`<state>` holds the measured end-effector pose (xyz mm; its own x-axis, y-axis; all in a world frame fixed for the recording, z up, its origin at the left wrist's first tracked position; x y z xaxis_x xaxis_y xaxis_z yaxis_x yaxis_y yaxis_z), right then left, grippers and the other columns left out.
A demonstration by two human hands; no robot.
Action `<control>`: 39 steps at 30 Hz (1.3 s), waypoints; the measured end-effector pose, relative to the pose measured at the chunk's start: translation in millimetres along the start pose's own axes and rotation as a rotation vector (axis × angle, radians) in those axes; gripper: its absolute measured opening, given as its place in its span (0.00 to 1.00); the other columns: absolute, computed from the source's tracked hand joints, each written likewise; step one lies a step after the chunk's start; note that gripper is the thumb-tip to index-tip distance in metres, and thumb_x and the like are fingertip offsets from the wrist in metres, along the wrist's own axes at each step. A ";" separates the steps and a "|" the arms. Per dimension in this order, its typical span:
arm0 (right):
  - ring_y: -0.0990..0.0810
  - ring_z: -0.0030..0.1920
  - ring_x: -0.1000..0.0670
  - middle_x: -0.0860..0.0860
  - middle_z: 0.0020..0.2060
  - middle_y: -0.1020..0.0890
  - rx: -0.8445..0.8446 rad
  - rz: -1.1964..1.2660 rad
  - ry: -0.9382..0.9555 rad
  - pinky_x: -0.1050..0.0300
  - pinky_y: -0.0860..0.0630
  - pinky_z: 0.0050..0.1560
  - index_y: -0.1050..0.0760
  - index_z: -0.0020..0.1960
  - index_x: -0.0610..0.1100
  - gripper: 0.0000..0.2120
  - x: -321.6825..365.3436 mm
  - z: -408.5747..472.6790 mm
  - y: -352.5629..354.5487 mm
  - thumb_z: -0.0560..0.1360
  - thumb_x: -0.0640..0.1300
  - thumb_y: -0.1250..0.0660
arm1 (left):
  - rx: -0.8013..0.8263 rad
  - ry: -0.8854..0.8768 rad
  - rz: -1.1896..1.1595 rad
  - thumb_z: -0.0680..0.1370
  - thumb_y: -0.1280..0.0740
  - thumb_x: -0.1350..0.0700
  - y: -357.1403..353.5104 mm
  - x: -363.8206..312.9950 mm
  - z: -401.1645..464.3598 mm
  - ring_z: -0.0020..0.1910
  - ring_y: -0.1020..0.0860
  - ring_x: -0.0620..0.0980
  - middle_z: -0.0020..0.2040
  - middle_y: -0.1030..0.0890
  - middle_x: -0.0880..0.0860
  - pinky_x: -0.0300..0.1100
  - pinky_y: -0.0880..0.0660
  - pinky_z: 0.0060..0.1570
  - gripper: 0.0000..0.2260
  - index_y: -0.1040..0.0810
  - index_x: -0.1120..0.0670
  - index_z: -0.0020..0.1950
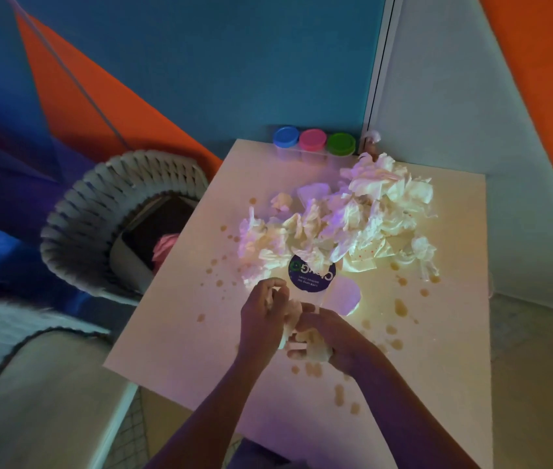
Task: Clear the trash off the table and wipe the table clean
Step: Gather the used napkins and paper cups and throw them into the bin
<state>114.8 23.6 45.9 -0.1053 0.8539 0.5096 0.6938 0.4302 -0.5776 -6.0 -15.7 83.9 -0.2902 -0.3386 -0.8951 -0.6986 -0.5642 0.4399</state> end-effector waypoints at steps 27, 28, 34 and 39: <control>0.21 0.54 0.42 0.49 0.64 0.30 -0.773 -1.376 0.312 0.52 0.24 0.46 0.30 0.70 0.58 0.26 41.8 143.5 -58.6 0.74 0.42 0.34 | 0.227 0.216 0.211 0.75 0.33 0.58 90.7 105.6 104.0 0.40 0.22 0.30 0.53 0.19 0.43 0.42 0.22 0.50 0.12 0.23 0.45 0.57; 0.21 0.54 0.42 0.50 0.66 0.31 -0.758 -1.464 0.304 0.51 0.24 0.46 0.31 0.71 0.58 0.25 39.7 151.1 -61.6 0.75 0.43 0.34 | 0.220 0.221 0.205 0.75 0.33 0.59 92.3 106.7 108.4 0.41 0.22 0.32 0.52 0.19 0.43 0.44 0.21 0.51 0.13 0.23 0.45 0.57; 0.27 0.60 0.43 0.51 0.72 0.40 -0.678 -1.724 0.048 0.50 0.26 0.51 0.37 0.74 0.58 0.29 27.4 186.8 -53.2 0.77 0.40 0.35 | 0.216 0.219 0.220 0.75 0.32 0.56 105.6 121.9 139.3 0.46 0.18 0.44 0.52 0.17 0.44 0.48 0.19 0.50 0.12 0.25 0.41 0.55; 0.26 0.55 0.43 0.49 0.66 0.34 -0.738 -1.743 0.135 0.52 0.28 0.42 0.27 0.66 0.53 0.20 28.4 191.7 -43.0 0.76 0.42 0.32 | 0.216 0.248 0.217 0.75 0.30 0.55 113.1 132.6 150.6 0.48 0.18 0.45 0.52 0.19 0.42 0.48 0.19 0.50 0.13 0.26 0.38 0.54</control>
<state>-54.6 85.4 -37.1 -0.9044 -0.3753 0.2033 0.0176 0.4431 0.8963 -221.9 -11.0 4.0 -0.2977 -0.6189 -0.7269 -0.7679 -0.2971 0.5675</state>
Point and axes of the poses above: each hand's wrist, its own z-axis towards the middle knuckle, its own y-axis out of the back of the hand, x = y × z, the point moved 6 cm from there along z, towards the middle knuckle
